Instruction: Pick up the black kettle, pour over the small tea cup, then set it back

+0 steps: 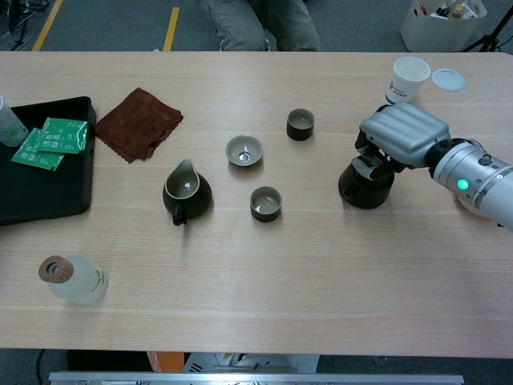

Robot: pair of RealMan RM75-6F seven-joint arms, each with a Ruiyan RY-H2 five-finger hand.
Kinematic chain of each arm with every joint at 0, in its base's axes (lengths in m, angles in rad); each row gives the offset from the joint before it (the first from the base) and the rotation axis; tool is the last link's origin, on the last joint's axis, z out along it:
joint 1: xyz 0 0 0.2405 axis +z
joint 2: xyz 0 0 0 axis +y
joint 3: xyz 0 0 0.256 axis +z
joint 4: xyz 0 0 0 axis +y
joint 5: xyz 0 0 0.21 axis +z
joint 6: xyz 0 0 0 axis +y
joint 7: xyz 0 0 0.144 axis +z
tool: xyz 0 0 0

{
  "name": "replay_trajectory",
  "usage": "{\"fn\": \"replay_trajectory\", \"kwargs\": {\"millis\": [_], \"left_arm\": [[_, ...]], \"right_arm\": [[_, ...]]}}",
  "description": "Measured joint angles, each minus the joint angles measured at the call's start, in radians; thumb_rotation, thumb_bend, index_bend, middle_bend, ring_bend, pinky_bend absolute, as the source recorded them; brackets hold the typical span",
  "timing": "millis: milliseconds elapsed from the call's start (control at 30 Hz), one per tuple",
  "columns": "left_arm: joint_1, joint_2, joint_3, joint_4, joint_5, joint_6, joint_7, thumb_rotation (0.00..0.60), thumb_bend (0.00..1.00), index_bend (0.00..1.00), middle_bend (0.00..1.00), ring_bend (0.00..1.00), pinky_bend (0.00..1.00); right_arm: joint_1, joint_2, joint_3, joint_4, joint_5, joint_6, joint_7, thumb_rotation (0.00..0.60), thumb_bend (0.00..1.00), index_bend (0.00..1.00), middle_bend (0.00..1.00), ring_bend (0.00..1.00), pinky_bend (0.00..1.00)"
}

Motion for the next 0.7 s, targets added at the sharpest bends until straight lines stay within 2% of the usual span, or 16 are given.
{"fn": "replay_trajectory", "kwargs": {"millis": [233, 700], "left_arm": [[-0.001, -0.001, 0.003, 0.000, -0.002, -0.003, 0.002, 0.600, 0.36, 0.16, 0.10, 0.03, 0.05], [-0.007, 0.005, 0.007, -0.009, -0.006, -0.012, 0.008, 0.600, 0.36, 0.16, 0.10, 0.03, 0.05]], "right_arm": [[-0.006, 0.001, -0.001, 0.003, 0.003, -0.017, -0.014, 0.421, 0.45, 0.65, 0.65, 0.54, 0.23], [-0.012, 0.017, 0.008, -0.016, 0.006, -0.039, -0.023, 0.415, 0.42, 0.23, 0.31, 0.18, 0.12]]}}
